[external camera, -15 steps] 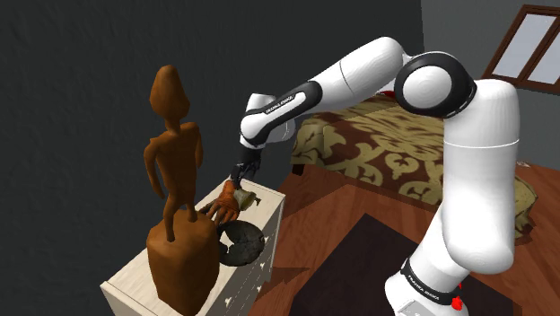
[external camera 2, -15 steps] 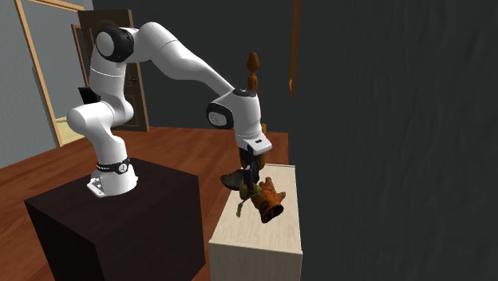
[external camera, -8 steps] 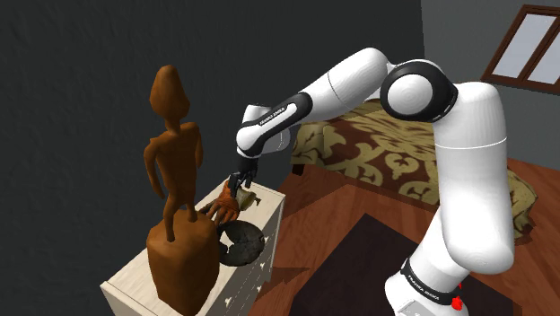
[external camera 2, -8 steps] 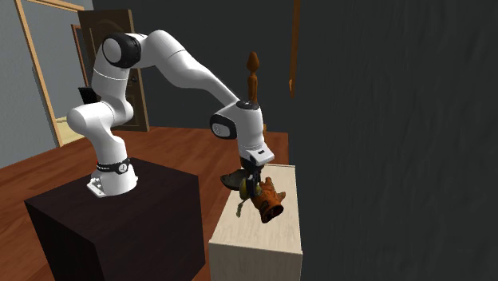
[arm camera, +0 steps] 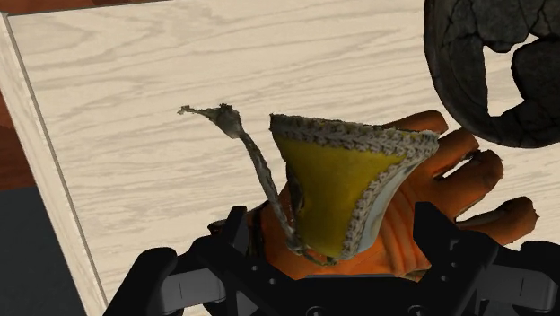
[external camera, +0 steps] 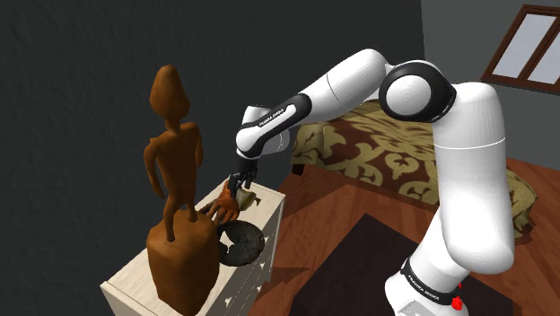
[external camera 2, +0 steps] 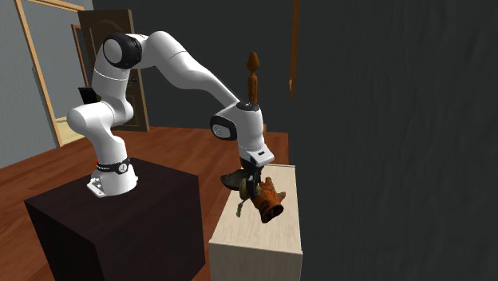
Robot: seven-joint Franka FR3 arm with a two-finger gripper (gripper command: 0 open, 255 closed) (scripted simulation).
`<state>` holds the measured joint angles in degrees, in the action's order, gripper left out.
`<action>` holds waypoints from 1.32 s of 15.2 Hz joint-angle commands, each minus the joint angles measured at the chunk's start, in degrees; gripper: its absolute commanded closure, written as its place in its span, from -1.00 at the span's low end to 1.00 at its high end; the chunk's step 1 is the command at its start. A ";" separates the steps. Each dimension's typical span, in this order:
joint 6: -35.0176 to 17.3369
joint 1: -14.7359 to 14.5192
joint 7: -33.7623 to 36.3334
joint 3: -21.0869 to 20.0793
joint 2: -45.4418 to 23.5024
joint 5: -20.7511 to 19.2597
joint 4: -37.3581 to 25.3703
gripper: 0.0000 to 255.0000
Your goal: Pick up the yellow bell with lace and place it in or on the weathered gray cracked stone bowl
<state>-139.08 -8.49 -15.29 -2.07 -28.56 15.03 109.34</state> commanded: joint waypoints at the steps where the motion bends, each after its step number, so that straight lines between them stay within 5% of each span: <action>1: 0.00 0.00 0.00 0.00 0.00 0.00 0.00 1.00; 10: -0.01 0.00 0.00 0.00 0.00 0.00 0.00 1.00; 20: 5.72 -0.18 1.57 0.49 5.10 -1.01 -0.72 1.00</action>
<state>-134.03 -8.67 -13.88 -1.64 -23.96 14.14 108.77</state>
